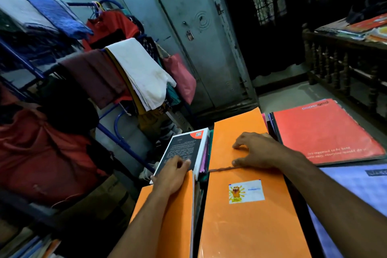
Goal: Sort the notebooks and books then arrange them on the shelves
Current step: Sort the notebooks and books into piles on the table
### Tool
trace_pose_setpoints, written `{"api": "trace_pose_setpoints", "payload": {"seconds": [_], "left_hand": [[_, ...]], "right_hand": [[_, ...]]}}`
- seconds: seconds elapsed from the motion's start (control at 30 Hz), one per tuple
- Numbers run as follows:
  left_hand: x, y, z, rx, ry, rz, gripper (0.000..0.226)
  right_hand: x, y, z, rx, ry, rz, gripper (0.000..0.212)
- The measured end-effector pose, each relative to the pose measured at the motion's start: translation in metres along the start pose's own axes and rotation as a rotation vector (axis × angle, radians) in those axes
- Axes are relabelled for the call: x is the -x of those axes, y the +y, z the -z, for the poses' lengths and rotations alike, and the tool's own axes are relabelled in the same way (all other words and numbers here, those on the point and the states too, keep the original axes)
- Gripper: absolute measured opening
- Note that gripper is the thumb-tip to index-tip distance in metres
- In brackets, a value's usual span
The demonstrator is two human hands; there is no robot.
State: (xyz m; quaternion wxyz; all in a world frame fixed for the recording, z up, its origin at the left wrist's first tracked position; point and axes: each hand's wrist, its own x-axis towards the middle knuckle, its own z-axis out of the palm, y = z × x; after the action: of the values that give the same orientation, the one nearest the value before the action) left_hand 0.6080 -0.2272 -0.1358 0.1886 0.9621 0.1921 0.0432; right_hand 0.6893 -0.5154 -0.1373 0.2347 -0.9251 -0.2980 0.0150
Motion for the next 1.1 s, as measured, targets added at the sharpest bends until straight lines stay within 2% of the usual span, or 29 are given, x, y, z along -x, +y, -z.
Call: {"api": "trace_pose_setpoints", "payload": {"seconds": [0.1, 0.27, 0.4, 0.63, 0.73, 0.8, 0.9, 1.0, 1.1], "left_hand": [[0.007, 0.003, -0.005, -0.113, 0.051, -0.019, 0.023], [0.012, 0.002, -0.007, -0.157, 0.049, -0.062, 0.038], [0.014, 0.001, -0.008, -0.208, 0.083, -0.150, 0.039], [0.019, 0.001, -0.005, -0.189, -0.033, -0.154, 0.043], [0.019, -0.001, -0.008, -0.172, -0.027, -0.172, 0.045], [0.021, -0.001, -0.010, -0.124, 0.038, -0.230, 0.044], [0.025, 0.001, -0.011, -0.125, 0.155, -0.426, 0.049], [0.028, 0.002, -0.012, -0.198, 0.128, -0.542, 0.061], [0.030, 0.004, -0.012, -0.194, 0.102, -0.532, 0.062]], "right_hand": [[-0.001, 0.003, -0.002, 0.034, 0.028, 0.002, 0.062], [-0.002, 0.001, -0.004, 0.062, -0.010, -0.021, 0.055], [0.000, -0.007, -0.004, 0.078, -0.048, -0.030, 0.046], [0.003, -0.007, -0.010, 0.066, -0.052, -0.014, 0.043], [0.003, -0.005, -0.011, 0.064, -0.009, -0.002, 0.042], [0.002, -0.004, -0.010, 0.069, -0.011, -0.003, 0.043], [0.000, -0.002, -0.008, 0.112, -0.055, 0.009, 0.049], [-0.001, -0.002, -0.008, 0.136, -0.092, 0.008, 0.058], [0.001, -0.003, -0.006, 0.113, -0.118, -0.001, 0.063]]}}
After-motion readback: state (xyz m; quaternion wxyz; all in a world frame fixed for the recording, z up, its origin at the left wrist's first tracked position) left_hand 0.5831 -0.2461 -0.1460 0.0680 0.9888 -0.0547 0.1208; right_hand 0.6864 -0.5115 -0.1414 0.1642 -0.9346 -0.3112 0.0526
